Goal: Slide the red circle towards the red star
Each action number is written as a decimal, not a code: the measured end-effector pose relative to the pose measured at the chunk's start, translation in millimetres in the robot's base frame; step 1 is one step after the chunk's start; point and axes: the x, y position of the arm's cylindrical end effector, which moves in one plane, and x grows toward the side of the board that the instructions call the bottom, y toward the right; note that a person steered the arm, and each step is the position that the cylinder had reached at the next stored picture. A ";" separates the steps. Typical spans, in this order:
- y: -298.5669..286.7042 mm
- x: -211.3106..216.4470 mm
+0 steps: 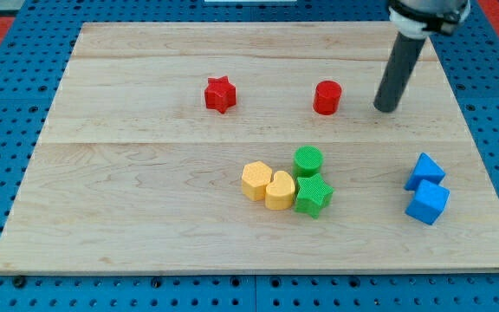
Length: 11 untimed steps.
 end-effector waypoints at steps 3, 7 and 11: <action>-101.0 34.0; -155.7 -19.8; -162.6 14.1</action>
